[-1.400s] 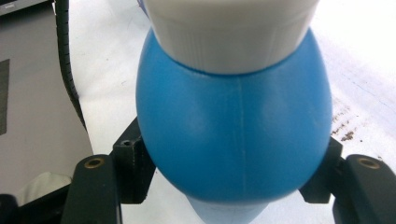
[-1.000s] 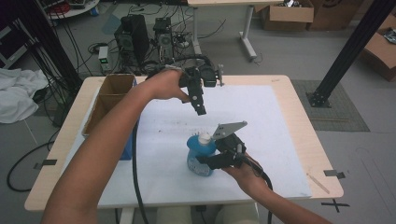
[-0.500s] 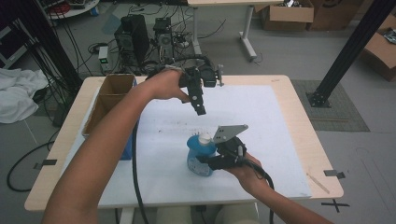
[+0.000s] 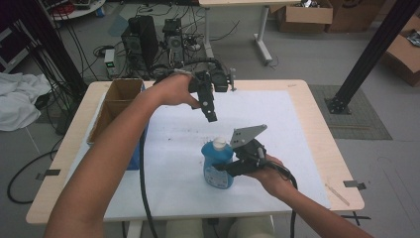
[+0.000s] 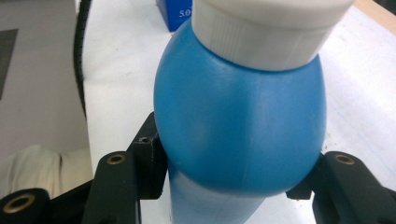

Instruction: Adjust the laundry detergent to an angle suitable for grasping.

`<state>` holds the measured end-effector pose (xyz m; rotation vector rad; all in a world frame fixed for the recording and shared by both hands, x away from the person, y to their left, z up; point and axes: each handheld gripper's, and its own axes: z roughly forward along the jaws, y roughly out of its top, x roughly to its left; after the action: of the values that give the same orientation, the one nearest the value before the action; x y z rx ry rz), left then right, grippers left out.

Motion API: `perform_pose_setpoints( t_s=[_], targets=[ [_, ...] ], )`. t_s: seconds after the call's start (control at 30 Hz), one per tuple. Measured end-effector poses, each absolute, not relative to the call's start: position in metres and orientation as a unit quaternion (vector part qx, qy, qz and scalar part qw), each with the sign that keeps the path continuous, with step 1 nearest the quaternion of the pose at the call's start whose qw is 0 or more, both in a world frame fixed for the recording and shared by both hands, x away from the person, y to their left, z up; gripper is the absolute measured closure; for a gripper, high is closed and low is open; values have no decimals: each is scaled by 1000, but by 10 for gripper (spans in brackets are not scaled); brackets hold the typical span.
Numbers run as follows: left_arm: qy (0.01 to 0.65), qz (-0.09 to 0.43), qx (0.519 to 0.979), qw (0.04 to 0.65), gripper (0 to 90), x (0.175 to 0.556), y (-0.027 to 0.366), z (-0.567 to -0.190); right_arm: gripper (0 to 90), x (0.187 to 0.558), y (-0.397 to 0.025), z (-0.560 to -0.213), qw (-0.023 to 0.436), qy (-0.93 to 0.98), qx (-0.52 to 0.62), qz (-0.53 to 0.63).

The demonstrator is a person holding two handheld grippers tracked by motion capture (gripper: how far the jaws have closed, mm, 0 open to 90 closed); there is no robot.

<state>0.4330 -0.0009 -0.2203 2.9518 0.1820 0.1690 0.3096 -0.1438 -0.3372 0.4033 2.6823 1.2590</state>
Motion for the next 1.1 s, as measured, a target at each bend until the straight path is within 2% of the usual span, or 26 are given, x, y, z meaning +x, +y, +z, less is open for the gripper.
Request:
perform_pose_setpoints(
  t_s=[0.23,0.43,0.73,0.83,1.1],
  targets=[
    [63,60,992,90,241,434,-1,-220,454,323,-157,-321,51,904,77,417],
    [68,60,992,89,241,434,0,-221,453,331,-164,-314,49,909,24,413],
    [70,61,992,85,240,435,0,-221,453,345,-170,-317,27,904,-21,426],
    [73,61,992,86,240,435,1,-221,453,351,-171,-318,7,901,-29,433],
    [75,62,992,82,239,435,1,-222,452,357,-169,-325,11,899,-49,435]
  ],
)
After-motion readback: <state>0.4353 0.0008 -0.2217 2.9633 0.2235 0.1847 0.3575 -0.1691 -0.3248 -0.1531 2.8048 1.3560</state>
